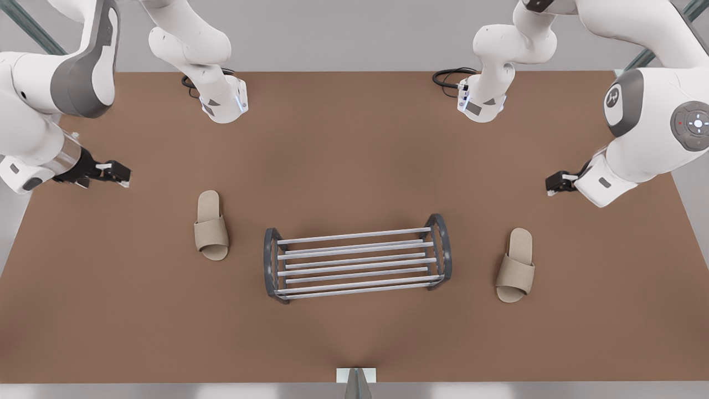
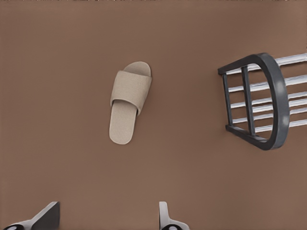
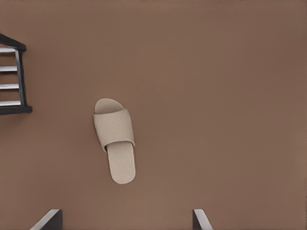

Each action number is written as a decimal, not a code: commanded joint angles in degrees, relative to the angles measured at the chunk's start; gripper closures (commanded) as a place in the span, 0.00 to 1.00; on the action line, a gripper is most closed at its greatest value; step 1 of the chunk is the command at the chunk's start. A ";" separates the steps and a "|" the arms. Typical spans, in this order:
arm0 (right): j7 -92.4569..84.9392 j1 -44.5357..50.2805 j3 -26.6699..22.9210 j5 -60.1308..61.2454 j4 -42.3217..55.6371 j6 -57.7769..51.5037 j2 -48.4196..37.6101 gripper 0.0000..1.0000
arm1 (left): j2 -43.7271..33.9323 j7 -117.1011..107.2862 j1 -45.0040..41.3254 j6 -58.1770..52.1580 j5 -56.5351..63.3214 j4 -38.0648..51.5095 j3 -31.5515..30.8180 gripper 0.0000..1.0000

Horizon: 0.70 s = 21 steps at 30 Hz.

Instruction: Place the right shoe on the shoe rack with the right arm, and place the left shoe on the shoe rack with the left arm

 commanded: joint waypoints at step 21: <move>-8.54 -7.02 19.41 -72.63 -44.33 74.04 -7.26 0.00 | -1.45 -20.08 0.05 59.11 -67.74 -46.83 11.09 0.00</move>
